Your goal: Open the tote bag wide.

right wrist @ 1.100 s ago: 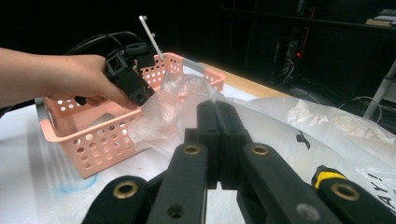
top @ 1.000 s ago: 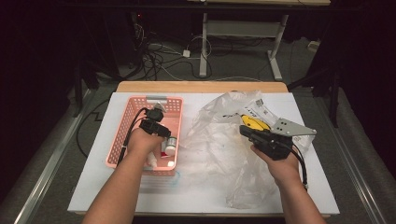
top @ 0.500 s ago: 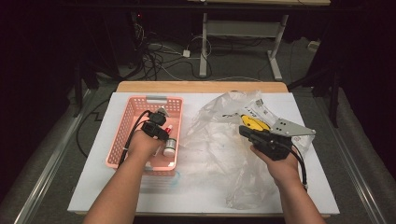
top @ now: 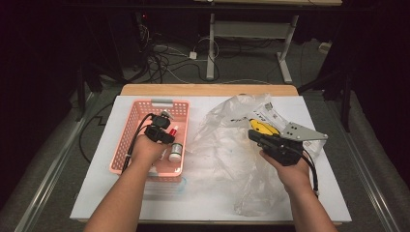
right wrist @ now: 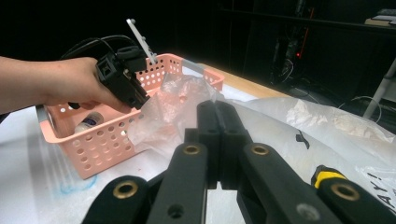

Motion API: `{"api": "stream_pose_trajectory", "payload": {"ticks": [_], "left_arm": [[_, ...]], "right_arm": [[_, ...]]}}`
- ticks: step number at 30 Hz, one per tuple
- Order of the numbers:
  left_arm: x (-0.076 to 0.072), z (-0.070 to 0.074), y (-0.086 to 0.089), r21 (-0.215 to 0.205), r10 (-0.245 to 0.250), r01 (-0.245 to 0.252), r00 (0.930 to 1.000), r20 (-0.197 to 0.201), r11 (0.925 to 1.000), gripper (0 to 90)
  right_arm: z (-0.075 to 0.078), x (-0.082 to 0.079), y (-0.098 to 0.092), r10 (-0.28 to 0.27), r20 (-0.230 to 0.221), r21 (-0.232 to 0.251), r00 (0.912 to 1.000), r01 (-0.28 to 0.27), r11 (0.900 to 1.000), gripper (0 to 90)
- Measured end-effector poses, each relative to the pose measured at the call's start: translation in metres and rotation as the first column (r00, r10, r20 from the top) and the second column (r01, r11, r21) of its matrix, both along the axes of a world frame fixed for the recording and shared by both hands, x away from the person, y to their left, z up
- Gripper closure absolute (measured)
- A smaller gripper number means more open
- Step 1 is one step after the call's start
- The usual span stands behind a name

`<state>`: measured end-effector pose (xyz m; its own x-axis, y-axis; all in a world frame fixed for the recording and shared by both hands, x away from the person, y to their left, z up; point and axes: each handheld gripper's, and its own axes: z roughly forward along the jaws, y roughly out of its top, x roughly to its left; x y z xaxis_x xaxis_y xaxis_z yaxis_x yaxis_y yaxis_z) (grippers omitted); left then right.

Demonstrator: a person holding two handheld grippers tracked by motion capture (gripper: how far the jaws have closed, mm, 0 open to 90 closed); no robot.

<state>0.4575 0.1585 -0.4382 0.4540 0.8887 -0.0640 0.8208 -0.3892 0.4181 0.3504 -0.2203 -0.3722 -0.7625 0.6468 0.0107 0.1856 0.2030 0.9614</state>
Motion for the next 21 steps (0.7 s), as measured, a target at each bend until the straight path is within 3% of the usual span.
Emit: {"api": "stream_pose_trajectory", "payload": {"ticks": [5,11,21], "left_arm": [[-0.006,0.008,0.005,-0.033,-0.003,0.005,0.9985,0.055,0.9994,66.4],[-0.014,0.013,0.011,-0.073,-0.005,0.012,0.9955,0.095,0.9973,66.4],[-0.029,0.02,0.018,-0.133,0.007,0.015,0.9858,0.168,0.9911,66.4]], "right_arm": [[0.0,0.0,0.0,0.0,0.003,0.0,1.0,0.0,1.0,90.0],[0.001,-0.001,0.0,0.002,0.005,0.001,1.0,-0.002,1.0,90.0],[0.002,-0.001,-0.002,0.001,0.011,0.008,0.9999,-0.001,1.0,90.0]]}}
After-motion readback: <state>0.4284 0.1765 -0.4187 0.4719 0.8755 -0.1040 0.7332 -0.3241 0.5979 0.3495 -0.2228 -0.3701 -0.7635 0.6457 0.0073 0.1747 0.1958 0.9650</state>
